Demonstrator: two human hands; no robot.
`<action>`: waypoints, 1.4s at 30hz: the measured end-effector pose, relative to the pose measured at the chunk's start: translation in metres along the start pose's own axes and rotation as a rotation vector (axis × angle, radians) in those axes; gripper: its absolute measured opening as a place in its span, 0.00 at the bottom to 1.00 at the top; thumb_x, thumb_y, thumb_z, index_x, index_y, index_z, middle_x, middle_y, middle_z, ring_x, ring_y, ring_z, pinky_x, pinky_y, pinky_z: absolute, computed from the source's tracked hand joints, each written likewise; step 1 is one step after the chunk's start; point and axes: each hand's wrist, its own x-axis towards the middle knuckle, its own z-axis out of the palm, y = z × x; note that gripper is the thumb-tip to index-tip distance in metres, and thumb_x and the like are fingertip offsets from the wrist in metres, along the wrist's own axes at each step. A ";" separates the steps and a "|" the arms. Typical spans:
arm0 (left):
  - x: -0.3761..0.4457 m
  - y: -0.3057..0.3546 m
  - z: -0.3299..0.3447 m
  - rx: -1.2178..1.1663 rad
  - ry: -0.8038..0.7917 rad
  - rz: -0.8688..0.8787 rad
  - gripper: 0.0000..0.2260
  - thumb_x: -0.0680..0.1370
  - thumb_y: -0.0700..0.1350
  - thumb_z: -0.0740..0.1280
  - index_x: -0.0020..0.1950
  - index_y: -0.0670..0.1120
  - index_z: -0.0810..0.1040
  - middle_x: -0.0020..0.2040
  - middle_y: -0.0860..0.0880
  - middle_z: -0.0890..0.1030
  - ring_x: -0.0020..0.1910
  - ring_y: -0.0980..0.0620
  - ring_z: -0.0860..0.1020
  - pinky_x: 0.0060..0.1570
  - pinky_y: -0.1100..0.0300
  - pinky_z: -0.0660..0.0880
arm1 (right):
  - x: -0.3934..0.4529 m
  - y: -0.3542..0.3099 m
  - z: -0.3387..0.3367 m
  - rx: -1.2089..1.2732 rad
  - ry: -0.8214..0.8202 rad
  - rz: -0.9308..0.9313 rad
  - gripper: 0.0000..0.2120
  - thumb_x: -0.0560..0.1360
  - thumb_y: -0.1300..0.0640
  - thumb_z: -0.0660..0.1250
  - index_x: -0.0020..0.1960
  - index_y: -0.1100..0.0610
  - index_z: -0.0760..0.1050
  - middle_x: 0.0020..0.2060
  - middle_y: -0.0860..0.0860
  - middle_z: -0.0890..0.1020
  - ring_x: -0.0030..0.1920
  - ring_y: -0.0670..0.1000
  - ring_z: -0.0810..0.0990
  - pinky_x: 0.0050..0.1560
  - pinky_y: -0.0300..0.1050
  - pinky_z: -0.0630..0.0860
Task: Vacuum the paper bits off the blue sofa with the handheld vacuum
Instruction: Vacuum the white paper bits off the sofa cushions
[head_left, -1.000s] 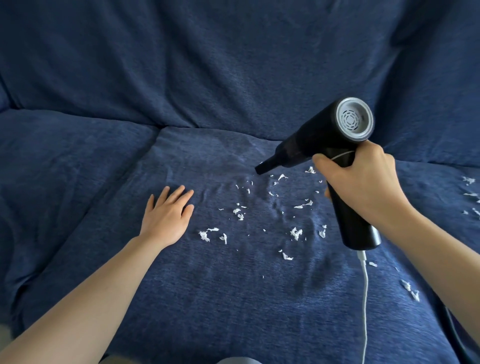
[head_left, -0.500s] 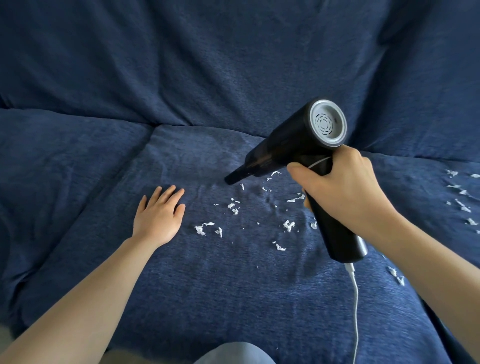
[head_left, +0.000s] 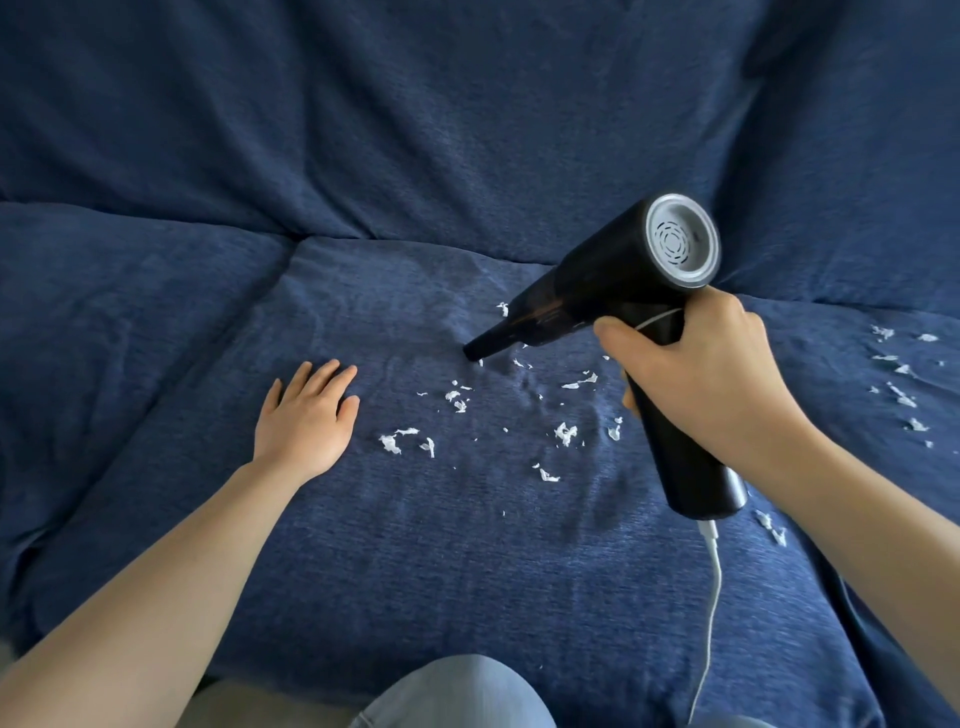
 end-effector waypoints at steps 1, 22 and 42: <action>-0.001 0.000 0.000 -0.002 0.003 0.003 0.22 0.83 0.53 0.49 0.78 0.55 0.56 0.78 0.55 0.55 0.78 0.51 0.49 0.76 0.48 0.47 | -0.001 0.001 -0.001 -0.007 0.008 0.000 0.14 0.74 0.47 0.68 0.37 0.56 0.76 0.25 0.49 0.81 0.34 0.35 0.79 0.31 0.21 0.67; -0.034 0.004 -0.002 0.005 -0.009 0.001 0.22 0.83 0.53 0.48 0.78 0.54 0.55 0.78 0.53 0.55 0.78 0.49 0.50 0.75 0.49 0.48 | -0.049 -0.018 -0.005 -0.009 -0.051 -0.132 0.11 0.71 0.44 0.68 0.39 0.51 0.71 0.30 0.47 0.80 0.44 0.51 0.82 0.40 0.33 0.71; -0.044 0.005 -0.002 0.013 0.005 0.006 0.22 0.83 0.54 0.48 0.78 0.55 0.55 0.78 0.53 0.55 0.78 0.49 0.50 0.76 0.49 0.47 | -0.059 -0.010 -0.019 -0.081 -0.021 -0.134 0.14 0.70 0.43 0.66 0.43 0.54 0.74 0.30 0.47 0.80 0.48 0.56 0.82 0.49 0.46 0.75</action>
